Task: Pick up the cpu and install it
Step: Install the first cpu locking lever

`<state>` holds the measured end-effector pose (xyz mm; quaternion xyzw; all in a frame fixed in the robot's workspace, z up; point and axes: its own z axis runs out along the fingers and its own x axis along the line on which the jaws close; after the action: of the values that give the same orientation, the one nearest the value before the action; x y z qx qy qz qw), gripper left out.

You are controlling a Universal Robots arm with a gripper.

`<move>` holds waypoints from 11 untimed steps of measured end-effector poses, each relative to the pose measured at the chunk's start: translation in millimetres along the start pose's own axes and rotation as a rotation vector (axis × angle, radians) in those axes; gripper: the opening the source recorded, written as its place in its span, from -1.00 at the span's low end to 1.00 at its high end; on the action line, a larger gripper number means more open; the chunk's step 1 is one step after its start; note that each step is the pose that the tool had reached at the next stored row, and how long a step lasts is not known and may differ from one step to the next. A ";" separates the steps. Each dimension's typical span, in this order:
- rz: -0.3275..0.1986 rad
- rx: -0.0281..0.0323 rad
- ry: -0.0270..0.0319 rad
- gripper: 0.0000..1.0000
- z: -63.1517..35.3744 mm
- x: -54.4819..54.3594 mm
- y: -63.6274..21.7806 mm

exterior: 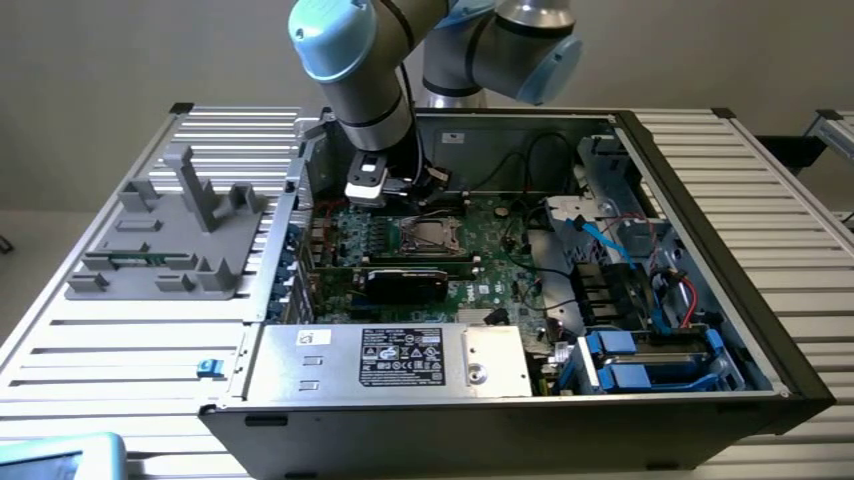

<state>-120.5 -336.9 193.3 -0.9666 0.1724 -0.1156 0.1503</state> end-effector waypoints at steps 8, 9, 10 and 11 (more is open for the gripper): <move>0.000 -0.0003 -0.0001 -0.78 1.5 1.1 0.8; 0.000 -0.0003 -0.0001 -0.78 1.7 1.3 0.8; 0.000 -0.0003 -0.0001 -0.78 1.9 1.5 0.8; 0.000 -0.0002 -0.0001 -0.78 2.2 1.7 0.8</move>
<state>-118.6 -337.7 191.3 -0.9666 0.1724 -0.1155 0.1502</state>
